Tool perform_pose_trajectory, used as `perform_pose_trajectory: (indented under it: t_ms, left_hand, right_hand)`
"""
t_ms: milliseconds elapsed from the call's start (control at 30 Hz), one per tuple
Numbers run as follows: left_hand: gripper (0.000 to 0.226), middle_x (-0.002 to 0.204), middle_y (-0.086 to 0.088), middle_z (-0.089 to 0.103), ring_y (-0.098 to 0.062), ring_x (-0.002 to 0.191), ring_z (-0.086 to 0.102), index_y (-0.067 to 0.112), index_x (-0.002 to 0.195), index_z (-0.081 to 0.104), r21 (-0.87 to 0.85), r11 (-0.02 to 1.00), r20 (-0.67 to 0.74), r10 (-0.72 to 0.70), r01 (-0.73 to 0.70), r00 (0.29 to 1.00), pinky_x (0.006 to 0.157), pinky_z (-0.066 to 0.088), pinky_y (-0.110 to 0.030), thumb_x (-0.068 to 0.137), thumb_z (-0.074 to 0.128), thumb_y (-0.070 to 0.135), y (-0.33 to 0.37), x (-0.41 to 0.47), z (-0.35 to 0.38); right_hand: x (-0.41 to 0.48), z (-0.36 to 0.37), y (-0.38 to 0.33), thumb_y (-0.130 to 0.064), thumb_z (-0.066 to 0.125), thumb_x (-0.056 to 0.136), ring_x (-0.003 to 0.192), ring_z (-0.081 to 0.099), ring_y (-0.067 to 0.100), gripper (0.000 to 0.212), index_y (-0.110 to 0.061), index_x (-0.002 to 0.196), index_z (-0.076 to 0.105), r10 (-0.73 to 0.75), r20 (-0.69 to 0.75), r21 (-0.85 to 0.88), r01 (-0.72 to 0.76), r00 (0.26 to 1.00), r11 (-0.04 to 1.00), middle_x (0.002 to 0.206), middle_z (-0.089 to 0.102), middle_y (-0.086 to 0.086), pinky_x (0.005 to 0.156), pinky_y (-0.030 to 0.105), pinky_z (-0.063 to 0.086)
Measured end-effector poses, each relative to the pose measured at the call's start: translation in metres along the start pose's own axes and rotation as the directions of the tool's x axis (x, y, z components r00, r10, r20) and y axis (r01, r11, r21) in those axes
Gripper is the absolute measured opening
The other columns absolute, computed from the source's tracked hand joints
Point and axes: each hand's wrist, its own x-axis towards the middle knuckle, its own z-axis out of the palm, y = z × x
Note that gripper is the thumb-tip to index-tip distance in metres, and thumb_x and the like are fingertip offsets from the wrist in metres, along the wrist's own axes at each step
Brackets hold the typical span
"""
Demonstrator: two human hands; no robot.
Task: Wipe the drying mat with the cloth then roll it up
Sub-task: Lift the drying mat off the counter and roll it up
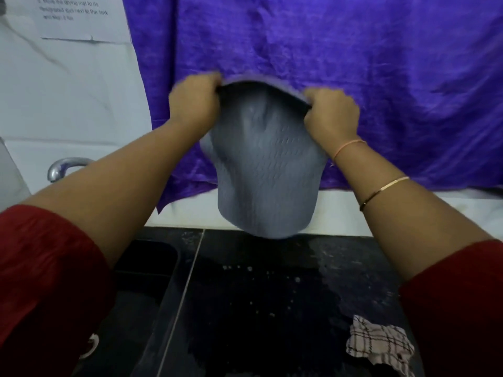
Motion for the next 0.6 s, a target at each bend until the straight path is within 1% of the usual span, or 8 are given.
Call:
perform_pose_trajectory:
  t_ms: [33, 67, 133, 233, 300, 367, 467, 600]
  left_hand:
    - [0.034, 0.111, -0.016, 0.064, -0.039, 0.102, 0.057, 0.019, 0.111, 0.064, 0.054, 0.999, 0.158, -0.013, 0.005, 0.987, 0.084, 0.046, -0.042, 0.087, 0.043, 0.009, -0.002, -0.006, 0.006]
    - [0.033, 0.114, -0.017, 0.064, -0.039, 0.105, 0.056, 0.02, 0.113, 0.064, 0.098, 0.995, 0.244, -0.022, -0.002, 0.97, 0.085, 0.045, -0.042, 0.089, 0.044, 0.009, -0.006, -0.014, 0.012]
    - [0.032, 0.108, -0.017, 0.066, -0.039, 0.1, 0.056, 0.017, 0.111, 0.065, 0.095, 0.995, 0.21, 0.003, -0.024, 0.978, 0.08, 0.045, -0.042, 0.089, 0.043, 0.007, -0.011, -0.027, 0.018]
    - [0.033, 0.103, -0.014, 0.066, -0.037, 0.094, 0.058, 0.012, 0.108, 0.065, 0.047, 0.996, 0.027, 0.069, -0.07, 0.997, 0.076, 0.047, -0.043, 0.087, 0.041, 0.004, -0.011, -0.032, 0.016]
    - [0.034, 0.105, -0.014, 0.066, -0.035, 0.095, 0.058, 0.012, 0.112, 0.065, 0.039, 0.993, -0.017, 0.114, -0.113, 0.993, 0.079, 0.047, -0.044, 0.088, 0.041, 0.006, -0.011, -0.03, 0.012]
    - [0.035, 0.107, -0.013, 0.065, -0.035, 0.098, 0.058, 0.014, 0.114, 0.064, 0.046, 0.993, 0.013, 0.104, -0.104, 0.995, 0.077, 0.047, -0.043, 0.089, 0.04, 0.007, -0.013, -0.029, 0.01]
    - [0.03, 0.106, -0.013, 0.065, -0.036, 0.097, 0.058, 0.015, 0.109, 0.064, 0.073, 0.996, 0.172, 0.045, -0.058, 0.984, 0.072, 0.044, -0.04, 0.091, 0.042, 0.01, -0.011, -0.03, 0.015]
    - [0.032, 0.108, -0.014, 0.065, -0.036, 0.096, 0.059, 0.016, 0.113, 0.064, 0.094, 0.995, 0.304, 0.01, -0.041, 0.952, 0.076, 0.048, -0.042, 0.093, 0.041, 0.007, -0.009, -0.025, 0.023]
  right_hand:
    - [-0.007, 0.005, 0.001, -0.001, 0.048, 0.078, 0.097, 0.06, 0.043, 0.031, -0.013, 0.102, 0.064, 0.021, 0.128, -0.019, -0.018, 0.992, 1.0, 0.105, 0.065, 0.022, 0.076, 0.042, 0.048]
    - [-0.014, 0.01, 0.003, 0.0, 0.048, 0.078, 0.098, 0.06, 0.043, 0.032, -0.014, 0.101, 0.065, 0.034, 0.217, -0.025, -0.03, 0.976, 0.999, 0.105, 0.065, 0.021, 0.076, 0.041, 0.048]
    - [-0.023, 0.016, 0.005, 0.0, 0.048, 0.077, 0.095, 0.061, 0.041, 0.033, -0.016, 0.1, 0.065, 0.026, 0.243, 0.006, -0.028, 0.97, 1.0, 0.101, 0.066, 0.02, 0.07, 0.035, 0.042]
    - [-0.029, 0.017, 0.005, -0.001, 0.048, 0.075, 0.089, 0.061, 0.04, 0.03, -0.015, 0.096, 0.063, 0.003, 0.118, 0.032, -0.007, 0.993, 0.999, 0.095, 0.066, 0.018, 0.064, 0.034, 0.035]
    - [-0.029, 0.015, 0.005, -0.001, 0.048, 0.075, 0.087, 0.06, 0.041, 0.028, -0.015, 0.095, 0.062, -0.005, 0.073, 0.024, 0.003, 0.997, 1.0, 0.094, 0.066, 0.019, 0.062, 0.034, 0.034]
    - [-0.027, 0.014, 0.007, -0.002, 0.048, 0.076, 0.089, 0.06, 0.043, 0.029, -0.016, 0.096, 0.063, 0.008, 0.092, 0.034, -0.012, 0.996, 0.999, 0.096, 0.066, 0.019, 0.064, 0.035, 0.036]
    - [-0.021, 0.017, 0.008, -0.005, 0.049, 0.077, 0.095, 0.059, 0.044, 0.031, -0.018, 0.1, 0.066, 0.024, 0.22, 0.038, -0.033, 0.975, 0.999, 0.103, 0.065, 0.02, 0.07, 0.038, 0.043]
    - [-0.011, 0.022, 0.009, -0.007, 0.051, 0.082, 0.101, 0.059, 0.042, 0.03, -0.022, 0.103, 0.068, 0.051, 0.321, 0.014, -0.059, 0.946, 0.998, 0.109, 0.065, 0.018, 0.076, 0.039, 0.046]
